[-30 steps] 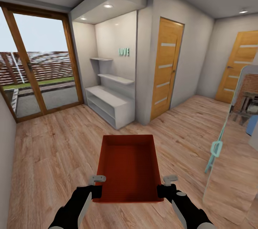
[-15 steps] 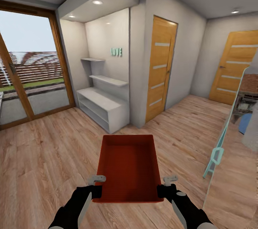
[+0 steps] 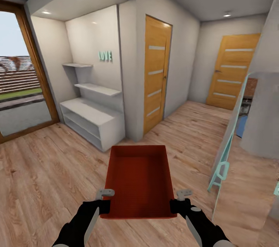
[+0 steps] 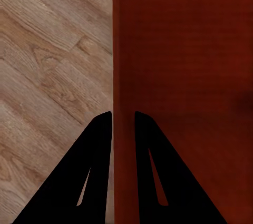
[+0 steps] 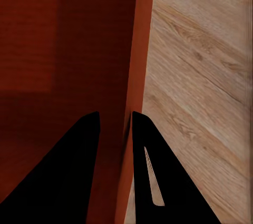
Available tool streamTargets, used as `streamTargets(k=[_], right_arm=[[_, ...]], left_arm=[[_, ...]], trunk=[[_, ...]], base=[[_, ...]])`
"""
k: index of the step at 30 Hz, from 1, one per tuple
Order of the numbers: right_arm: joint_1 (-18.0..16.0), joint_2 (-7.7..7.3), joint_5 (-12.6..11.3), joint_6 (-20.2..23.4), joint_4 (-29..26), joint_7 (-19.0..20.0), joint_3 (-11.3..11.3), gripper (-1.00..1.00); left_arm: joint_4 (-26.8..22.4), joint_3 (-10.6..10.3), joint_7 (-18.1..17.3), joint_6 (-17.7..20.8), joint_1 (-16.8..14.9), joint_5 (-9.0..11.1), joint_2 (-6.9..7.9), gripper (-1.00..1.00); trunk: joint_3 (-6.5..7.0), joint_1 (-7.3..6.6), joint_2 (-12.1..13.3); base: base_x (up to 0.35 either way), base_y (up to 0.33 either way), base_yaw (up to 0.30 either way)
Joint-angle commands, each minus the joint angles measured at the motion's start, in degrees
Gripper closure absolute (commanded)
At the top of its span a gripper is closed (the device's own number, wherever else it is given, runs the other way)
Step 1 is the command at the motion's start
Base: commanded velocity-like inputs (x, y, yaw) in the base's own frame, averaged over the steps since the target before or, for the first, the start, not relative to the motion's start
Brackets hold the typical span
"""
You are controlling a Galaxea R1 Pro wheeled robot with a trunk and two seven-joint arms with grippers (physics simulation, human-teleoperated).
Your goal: Move the two storage containers from the living room to the garage. In the garage, place one container on the floor and stack the other container on top of it (either order is fine).
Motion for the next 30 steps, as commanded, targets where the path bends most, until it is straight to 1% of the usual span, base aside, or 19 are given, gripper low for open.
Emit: streamTargets(k=[1,7,30], right_arm=[[-0.05,-0.04,0.31,-0.33,-0.23,0.13,1.29,1.0],[-0.05,-0.04,0.33,-0.33,-0.23,0.12,1.27,1.0],[-0.05,-0.04,0.31,-0.33,-0.23,0.13,1.28,1.0]], left_arm=[[0.01,0.12,1.02,0.39,-0.02,-2.76,0.28,1.0],[0.01,0.12,1.02,0.41,-0.01,-2.76,0.28,1.0],[0.01,0.12,1.02,0.4,-0.02,-2.76,0.28,1.0]], trunk=[[-0.12,0.06,-0.11],[-0.12,0.06,-0.11],[-0.12,0.06,-0.11]], base=[[0.327,0.116,-0.234],[0.327,0.126,-0.06],[0.327,0.097,-0.001]])
